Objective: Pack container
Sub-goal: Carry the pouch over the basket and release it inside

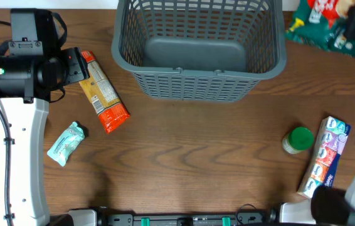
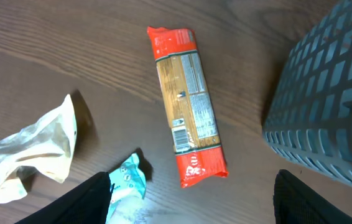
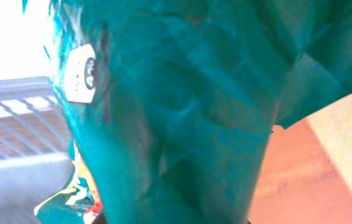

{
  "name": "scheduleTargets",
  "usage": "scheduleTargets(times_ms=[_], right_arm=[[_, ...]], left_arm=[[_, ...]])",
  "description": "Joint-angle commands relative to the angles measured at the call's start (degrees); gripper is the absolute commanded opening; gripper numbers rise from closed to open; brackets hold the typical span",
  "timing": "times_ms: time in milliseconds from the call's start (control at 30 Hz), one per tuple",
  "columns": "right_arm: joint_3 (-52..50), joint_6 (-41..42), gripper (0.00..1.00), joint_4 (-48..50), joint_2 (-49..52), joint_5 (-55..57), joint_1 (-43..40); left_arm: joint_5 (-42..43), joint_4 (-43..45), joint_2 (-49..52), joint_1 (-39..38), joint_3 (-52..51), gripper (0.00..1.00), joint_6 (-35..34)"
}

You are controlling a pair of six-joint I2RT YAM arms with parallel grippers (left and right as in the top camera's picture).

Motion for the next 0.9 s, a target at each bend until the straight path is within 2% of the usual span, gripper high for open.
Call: scheduleTargets(times_ms=[0, 133, 233, 333, 400, 467, 633, 767, 867], right_arm=[[1.36, 1.36, 0.01, 4.28, -4.02, 7.89, 5.49], [1.36, -1.62, 0.01, 6.01, -2.89, 6.69, 10.16], [1.36, -6.16, 0.01, 6.78, -0.66, -0.09, 13.55], [1.36, -15.74, 0.01, 6.10, 2.75, -11.52, 17.18], [1.33, -22.88, 0.01, 4.68, 5.44, -15.06, 19.52], [1.33, -30.51, 0.01, 2.40, 8.87, -15.32, 21.88], [1.33, -43.74, 0.01, -3.08, 17.25, -15.32, 25.16], [1.33, -49.05, 0.01, -4.90, 23.23, -15.37, 25.90], [1.33, -49.72, 0.01, -5.16, 27.28, -15.34, 25.92]], left_arm=[[-0.26, -0.57, -0.94, 0.20, 0.63, 0.70, -0.92], [-0.26, -0.92, -0.94, 0.20, 0.63, 0.69, -0.92], [-0.26, -0.94, -0.94, 0.20, 0.63, 0.70, -0.92], [-0.26, -0.98, -0.94, 0.20, 0.63, 0.69, -0.92], [-0.26, -0.98, -0.94, 0.20, 0.63, 0.70, -0.92], [-0.26, -1.01, -0.94, 0.20, 0.63, 0.70, -0.92], [-0.26, -1.01, -0.94, 0.20, 0.63, 0.70, -0.92], [-0.26, -1.01, -0.94, 0.20, 0.63, 0.69, -0.92], [-0.26, -1.01, -0.94, 0.20, 0.63, 0.69, -0.92]])
